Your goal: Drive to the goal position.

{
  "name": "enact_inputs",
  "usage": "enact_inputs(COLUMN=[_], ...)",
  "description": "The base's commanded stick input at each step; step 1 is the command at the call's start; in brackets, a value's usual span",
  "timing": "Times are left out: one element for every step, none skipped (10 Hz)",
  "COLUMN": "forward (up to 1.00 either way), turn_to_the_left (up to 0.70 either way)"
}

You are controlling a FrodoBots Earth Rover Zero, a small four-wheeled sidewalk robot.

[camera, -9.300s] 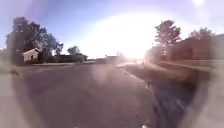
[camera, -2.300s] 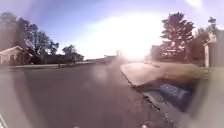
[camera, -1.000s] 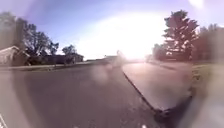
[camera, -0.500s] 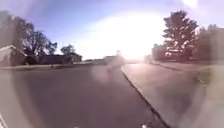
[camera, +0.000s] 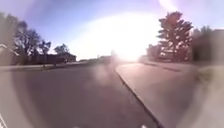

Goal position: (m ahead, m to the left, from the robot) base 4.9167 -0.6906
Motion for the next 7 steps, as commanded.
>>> enact_inputs(forward=[1.0, 1.0, 1.0, 1.0, 1.0, 1.0, 1.0], turn_to_the_left=[0.0, 0.0, 0.0, 0.0, 0.0, 0.0, 0.05])
